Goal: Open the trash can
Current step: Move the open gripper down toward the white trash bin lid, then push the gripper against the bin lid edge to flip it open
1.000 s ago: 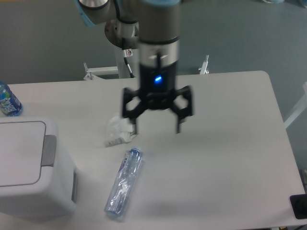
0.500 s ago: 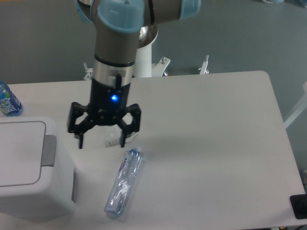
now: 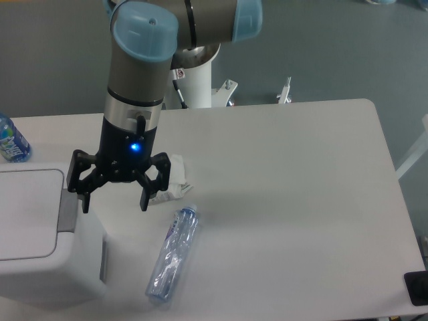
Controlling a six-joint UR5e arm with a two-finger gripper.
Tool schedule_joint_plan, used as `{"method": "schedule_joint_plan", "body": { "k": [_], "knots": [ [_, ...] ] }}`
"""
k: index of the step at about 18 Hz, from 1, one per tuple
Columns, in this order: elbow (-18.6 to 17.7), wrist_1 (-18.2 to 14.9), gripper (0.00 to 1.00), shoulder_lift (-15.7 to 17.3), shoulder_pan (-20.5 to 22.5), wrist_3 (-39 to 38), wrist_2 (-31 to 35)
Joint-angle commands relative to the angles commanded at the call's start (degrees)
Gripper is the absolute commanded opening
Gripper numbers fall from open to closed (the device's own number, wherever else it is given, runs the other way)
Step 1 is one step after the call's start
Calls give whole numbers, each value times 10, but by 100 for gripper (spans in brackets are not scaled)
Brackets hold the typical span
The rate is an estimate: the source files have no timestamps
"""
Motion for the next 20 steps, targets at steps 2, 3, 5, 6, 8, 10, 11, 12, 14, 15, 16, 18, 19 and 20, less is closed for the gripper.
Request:
{"method": "schedule_joint_plan", "body": {
  "k": [2,3,5,6,8,10,11,12,14,15,16,18,19,20],
  "knots": [
    [0,11,100,-1,0,-2,0],
    [-1,13,100,-3,-1,-3,0],
    [-3,14,100,-5,-9,-3,1],
    [-3,14,100,-6,-11,-3,1],
    [-3,14,100,-7,-11,-4,1],
    [-3,15,100,-11,-16,-3,1],
    [-3,15,100,-11,-16,-3,1],
    [-2,15,100,-11,-17,-3,1],
    [-3,15,100,-12,-17,-3,1],
    [-3,15,100,-12,-17,-3,1],
    [-3,15,100,-14,-17,-2,2],
    [-3,15,100,-17,-17,-2,2],
    [-3,15,100,-17,-17,-2,2],
    [-3,15,100,-18,-17,-2,2]
  ]
}}
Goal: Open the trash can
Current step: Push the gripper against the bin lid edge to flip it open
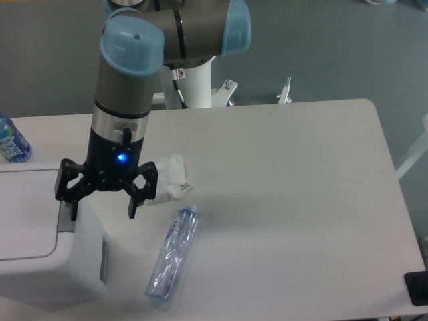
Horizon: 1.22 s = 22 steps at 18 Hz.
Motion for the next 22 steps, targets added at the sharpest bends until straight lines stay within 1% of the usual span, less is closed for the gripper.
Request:
{"method": "schedule_joint_plan", "body": {
  "k": [18,20,22],
  "knots": [
    [0,3,100,-5,-4,3,1],
    [7,3,100,-2,-4,4,2],
    [30,10,100,6,-3,7,4]
  ]
}}
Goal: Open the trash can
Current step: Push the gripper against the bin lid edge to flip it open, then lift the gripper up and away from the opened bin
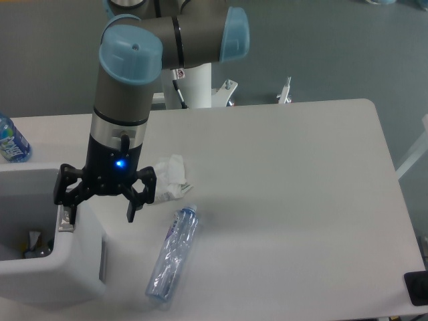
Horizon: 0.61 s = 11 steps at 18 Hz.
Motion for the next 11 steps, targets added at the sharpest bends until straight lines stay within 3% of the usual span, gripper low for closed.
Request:
{"method": "schedule_joint_plan", "body": {
  "k": [4,9,11],
  "knots": [
    [44,33,100,15,39,9,31],
    [48,13,100,36,66,104,158],
    [50,-24,100,38,74,138,193]
  ]
}}
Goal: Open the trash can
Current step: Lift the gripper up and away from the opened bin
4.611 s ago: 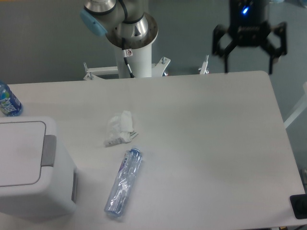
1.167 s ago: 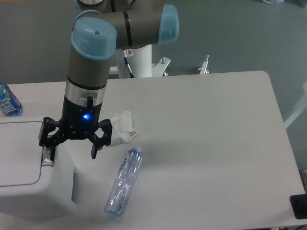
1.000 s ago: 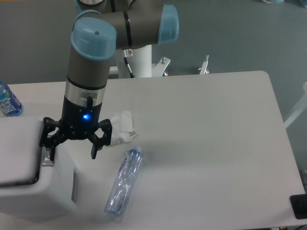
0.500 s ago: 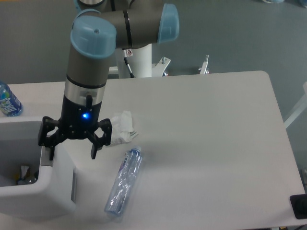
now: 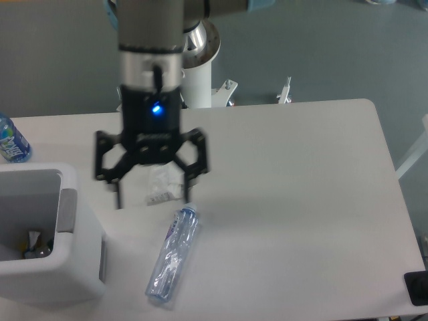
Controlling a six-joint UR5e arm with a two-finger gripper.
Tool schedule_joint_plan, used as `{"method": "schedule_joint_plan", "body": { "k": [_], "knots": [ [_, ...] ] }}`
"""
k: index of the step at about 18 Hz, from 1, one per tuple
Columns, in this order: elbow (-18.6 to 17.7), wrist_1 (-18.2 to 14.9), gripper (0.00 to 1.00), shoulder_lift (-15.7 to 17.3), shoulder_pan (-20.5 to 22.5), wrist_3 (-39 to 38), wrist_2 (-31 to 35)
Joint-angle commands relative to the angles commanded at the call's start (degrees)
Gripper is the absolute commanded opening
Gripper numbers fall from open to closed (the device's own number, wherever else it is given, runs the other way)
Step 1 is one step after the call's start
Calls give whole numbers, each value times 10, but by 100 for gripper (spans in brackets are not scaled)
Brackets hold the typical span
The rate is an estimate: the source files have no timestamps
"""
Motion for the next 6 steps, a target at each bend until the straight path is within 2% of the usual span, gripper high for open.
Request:
{"method": "schedule_joint_plan", "body": {
  "k": [3,6],
  "knots": [
    [-6,-76,100,16,24,145,53],
    [-28,-113,100,32,51,280,63]
  ]
}}
